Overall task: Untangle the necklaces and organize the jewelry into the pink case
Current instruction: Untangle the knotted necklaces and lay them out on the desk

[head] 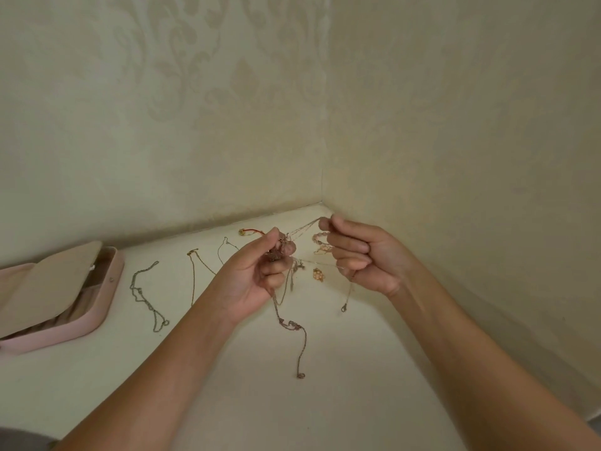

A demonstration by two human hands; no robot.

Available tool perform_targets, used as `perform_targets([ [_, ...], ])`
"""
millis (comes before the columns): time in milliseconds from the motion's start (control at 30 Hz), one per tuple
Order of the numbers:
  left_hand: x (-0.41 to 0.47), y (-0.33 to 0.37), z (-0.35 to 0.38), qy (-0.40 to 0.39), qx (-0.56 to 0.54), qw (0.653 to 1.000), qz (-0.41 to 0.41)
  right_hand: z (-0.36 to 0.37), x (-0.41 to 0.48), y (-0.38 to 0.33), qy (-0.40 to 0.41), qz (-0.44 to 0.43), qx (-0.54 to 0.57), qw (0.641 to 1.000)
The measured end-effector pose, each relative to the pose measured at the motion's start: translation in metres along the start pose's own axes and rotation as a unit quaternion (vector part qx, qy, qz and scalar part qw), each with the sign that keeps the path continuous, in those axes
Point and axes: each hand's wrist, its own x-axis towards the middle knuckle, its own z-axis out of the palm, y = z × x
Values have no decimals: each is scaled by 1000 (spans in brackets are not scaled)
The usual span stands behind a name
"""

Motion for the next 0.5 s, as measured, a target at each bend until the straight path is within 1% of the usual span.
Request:
perform_targets([
  [67, 1, 2, -3, 5, -17, 1000, 12, 2, -4, -3, 43, -5, -122, 992],
  [100, 1, 4, -4, 8, -20, 1000, 18, 2, -6, -5, 61, -8, -189, 980],
  [200, 1, 4, -5, 13, -14, 1000, 10, 2, -10, -10, 121, -34, -362, 923],
  [233, 1, 3, -4, 14, -8, 1000, 3, 1, -11, -11, 141, -58, -392, 907],
  [267, 1, 3, -4, 17, 0, 1000, -2, 1, -11, -13, 156, -85, -402, 898],
  [367, 2, 2, -4, 29, 38, 999, -16, -1, -14, -17, 171, -134, -397, 892],
  [433, 1, 1, -3, 26, 66, 997, -24, 2, -16, -16, 165, -132, -436, 875],
  [500, 0, 0, -2, 24, 92, 995, -25, 7, -16, -14, 153, -110, -465, 865],
])
